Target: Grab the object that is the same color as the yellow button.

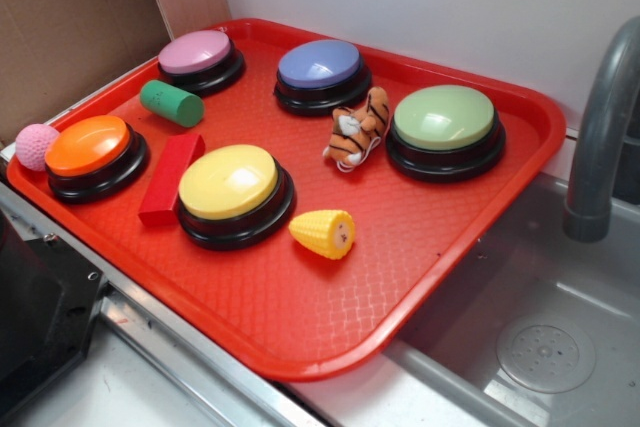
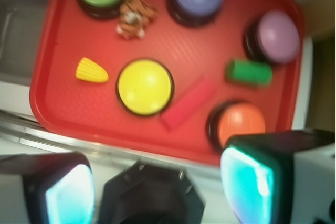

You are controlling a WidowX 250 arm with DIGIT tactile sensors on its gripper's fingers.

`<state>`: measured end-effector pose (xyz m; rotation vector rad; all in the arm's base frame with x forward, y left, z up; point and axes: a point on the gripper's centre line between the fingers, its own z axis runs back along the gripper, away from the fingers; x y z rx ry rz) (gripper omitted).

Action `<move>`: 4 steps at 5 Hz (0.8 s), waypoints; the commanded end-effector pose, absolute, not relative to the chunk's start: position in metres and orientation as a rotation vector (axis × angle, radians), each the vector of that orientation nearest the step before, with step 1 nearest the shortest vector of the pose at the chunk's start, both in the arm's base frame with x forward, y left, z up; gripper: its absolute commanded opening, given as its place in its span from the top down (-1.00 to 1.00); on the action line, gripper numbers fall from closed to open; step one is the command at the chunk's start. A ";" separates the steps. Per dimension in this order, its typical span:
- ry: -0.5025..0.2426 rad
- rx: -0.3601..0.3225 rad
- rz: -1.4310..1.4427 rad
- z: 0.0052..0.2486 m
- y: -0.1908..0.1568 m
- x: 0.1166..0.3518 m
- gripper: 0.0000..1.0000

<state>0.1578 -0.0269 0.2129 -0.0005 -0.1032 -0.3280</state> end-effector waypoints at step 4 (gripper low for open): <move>-0.336 -0.061 -1.166 0.089 -0.123 0.211 -1.00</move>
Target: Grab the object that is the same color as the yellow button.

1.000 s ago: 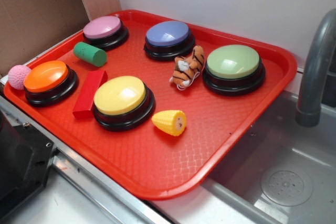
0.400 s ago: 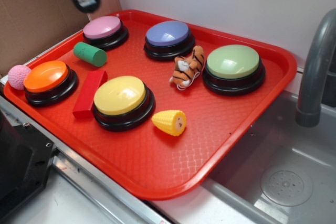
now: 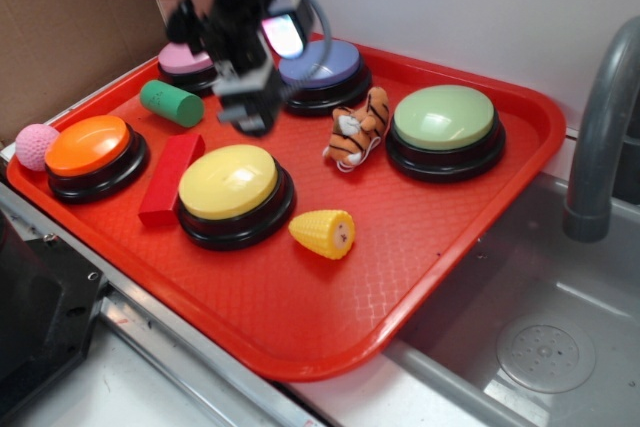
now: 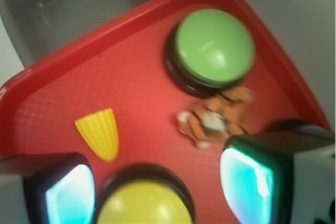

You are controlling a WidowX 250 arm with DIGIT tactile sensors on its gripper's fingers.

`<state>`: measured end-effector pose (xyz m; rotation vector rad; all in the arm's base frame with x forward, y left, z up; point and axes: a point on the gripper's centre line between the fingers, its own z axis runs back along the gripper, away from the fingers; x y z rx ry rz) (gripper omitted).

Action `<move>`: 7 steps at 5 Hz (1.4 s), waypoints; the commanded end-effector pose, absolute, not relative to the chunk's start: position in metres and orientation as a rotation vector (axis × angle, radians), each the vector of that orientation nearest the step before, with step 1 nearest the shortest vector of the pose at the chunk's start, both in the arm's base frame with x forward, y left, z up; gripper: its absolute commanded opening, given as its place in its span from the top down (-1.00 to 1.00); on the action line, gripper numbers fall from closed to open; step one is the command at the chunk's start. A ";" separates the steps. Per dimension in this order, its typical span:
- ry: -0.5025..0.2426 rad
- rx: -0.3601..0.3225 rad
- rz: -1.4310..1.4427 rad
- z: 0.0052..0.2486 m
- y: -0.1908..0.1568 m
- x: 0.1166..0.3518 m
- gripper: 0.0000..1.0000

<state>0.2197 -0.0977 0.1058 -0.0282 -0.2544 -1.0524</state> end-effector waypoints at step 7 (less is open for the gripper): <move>-0.294 -0.139 -1.290 0.035 -0.144 0.200 1.00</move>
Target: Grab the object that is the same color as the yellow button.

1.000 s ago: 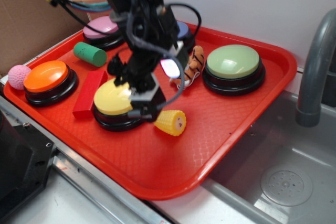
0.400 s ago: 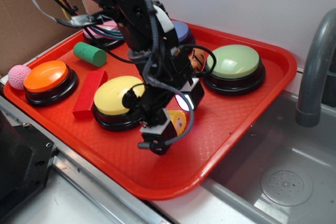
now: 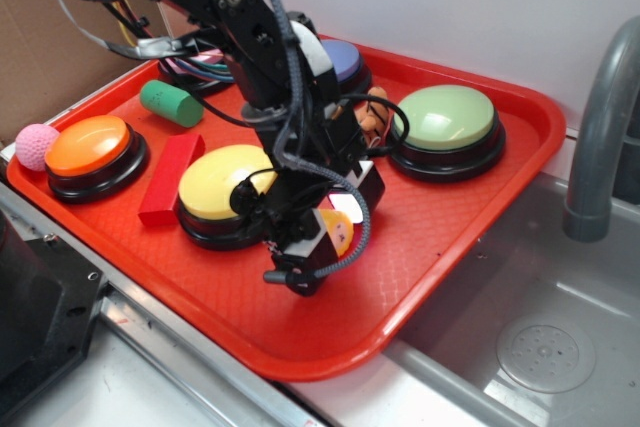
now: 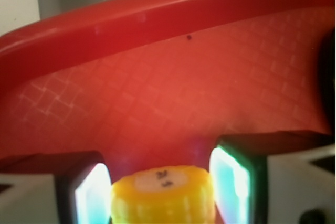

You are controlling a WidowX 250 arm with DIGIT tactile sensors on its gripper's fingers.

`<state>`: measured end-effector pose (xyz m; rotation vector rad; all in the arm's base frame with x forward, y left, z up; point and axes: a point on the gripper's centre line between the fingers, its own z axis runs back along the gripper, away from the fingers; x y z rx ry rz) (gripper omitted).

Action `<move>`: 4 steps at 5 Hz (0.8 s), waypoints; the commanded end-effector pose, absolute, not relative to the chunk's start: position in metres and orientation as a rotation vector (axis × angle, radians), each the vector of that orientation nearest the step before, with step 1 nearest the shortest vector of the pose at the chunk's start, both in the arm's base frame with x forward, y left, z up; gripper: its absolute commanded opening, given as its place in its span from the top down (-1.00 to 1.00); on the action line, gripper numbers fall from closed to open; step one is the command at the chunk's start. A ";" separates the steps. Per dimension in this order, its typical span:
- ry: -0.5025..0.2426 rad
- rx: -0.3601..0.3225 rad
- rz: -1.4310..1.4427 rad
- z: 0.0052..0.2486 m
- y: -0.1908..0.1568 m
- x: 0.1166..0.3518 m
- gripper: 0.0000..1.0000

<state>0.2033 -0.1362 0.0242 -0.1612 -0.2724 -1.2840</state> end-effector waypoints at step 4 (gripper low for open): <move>-0.213 -0.042 -0.544 0.180 -0.054 0.230 1.00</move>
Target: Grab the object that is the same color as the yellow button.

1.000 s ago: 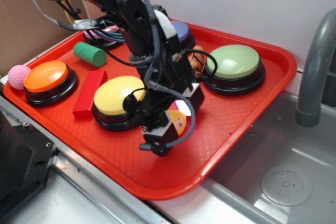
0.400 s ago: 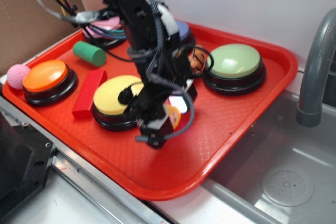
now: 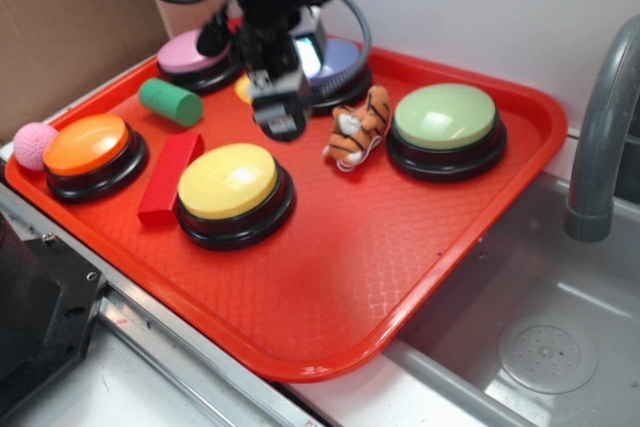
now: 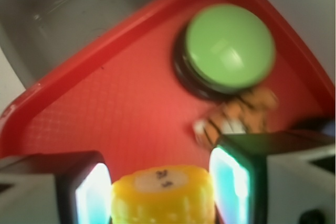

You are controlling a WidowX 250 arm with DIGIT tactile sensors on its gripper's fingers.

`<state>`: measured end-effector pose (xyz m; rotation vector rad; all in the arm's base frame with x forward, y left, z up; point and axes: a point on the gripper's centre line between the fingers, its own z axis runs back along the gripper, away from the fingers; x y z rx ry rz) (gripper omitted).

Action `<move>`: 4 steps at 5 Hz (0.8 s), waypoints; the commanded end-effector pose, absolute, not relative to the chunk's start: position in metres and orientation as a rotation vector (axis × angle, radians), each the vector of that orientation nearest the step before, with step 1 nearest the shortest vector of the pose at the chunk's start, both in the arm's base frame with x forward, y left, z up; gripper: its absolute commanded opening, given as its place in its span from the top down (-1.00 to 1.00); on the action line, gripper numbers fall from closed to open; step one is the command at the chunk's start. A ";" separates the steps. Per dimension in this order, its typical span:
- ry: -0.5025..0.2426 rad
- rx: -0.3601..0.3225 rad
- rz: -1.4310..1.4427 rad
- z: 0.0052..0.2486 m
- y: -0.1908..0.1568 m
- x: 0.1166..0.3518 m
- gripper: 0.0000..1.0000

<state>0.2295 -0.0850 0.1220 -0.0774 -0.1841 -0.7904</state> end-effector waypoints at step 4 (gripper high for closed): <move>-0.069 0.031 -0.112 0.206 0.014 0.196 1.00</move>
